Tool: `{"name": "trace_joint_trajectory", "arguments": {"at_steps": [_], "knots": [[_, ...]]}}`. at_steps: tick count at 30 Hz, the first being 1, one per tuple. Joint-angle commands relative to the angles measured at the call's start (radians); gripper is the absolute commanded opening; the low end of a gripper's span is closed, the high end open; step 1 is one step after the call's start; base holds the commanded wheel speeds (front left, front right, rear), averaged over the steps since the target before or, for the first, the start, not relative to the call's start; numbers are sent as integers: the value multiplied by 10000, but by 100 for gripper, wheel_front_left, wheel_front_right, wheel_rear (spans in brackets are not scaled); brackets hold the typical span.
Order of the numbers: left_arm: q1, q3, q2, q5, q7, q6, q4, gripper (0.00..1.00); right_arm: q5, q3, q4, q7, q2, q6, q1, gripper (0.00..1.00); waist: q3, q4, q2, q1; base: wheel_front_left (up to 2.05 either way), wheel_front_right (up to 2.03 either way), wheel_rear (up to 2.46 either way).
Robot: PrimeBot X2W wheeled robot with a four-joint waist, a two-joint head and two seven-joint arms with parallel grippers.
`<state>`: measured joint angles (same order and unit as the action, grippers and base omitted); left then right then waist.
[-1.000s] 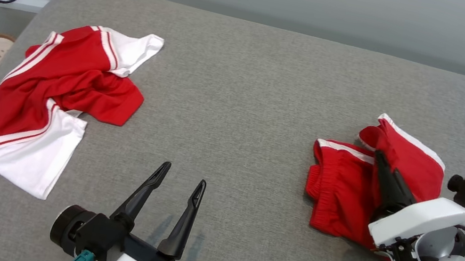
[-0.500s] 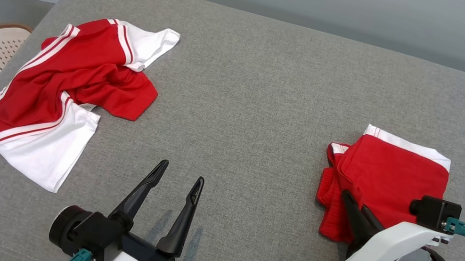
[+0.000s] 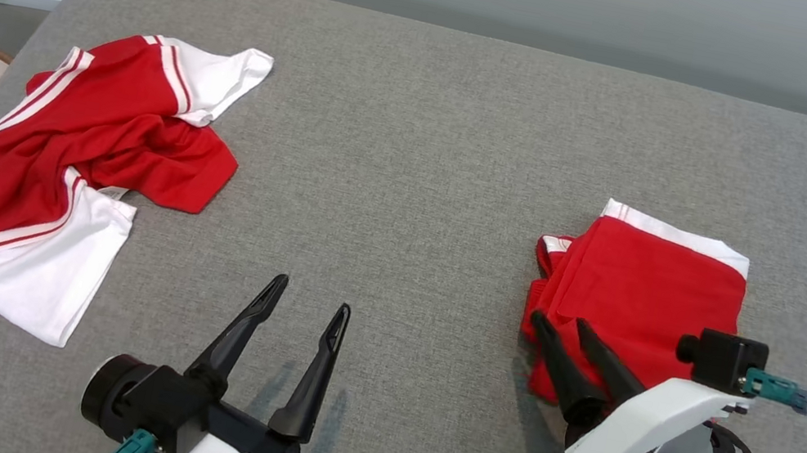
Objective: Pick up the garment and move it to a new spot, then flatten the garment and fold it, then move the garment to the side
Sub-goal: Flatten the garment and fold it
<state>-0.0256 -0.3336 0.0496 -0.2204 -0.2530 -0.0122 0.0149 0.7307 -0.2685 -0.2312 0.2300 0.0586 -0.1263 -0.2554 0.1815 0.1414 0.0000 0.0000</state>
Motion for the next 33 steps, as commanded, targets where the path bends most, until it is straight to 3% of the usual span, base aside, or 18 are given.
{"name": "trace_joint_trajectory", "arguments": {"at_steps": [1,9,20,25,33], "knots": [[-370,370,7,94,-88,36,-263,100,-230,-175,474,-290,-82,-44,-109,100,-22,-95,0,0,0,0,0],[-388,479,7,-39,-88,52,-261,100,-1886,199,682,-1977,198,-44,-229,100,-206,-434,0,0,0,0,0],[-319,876,7,-444,-88,243,-148,100,-3559,612,-714,-4600,428,-44,-250,100,-701,-1142,0,0,0,0,0],[-335,999,7,-611,-88,362,-41,100,-3881,1065,-857,-4902,395,-44,19,100,-825,-1312,0,0,0,0,0],[-273,1106,7,-690,-88,390,280,100,-4370,1668,492,-4915,371,-44,1325,100,-993,-1350,0,0,0,0,0]]}}
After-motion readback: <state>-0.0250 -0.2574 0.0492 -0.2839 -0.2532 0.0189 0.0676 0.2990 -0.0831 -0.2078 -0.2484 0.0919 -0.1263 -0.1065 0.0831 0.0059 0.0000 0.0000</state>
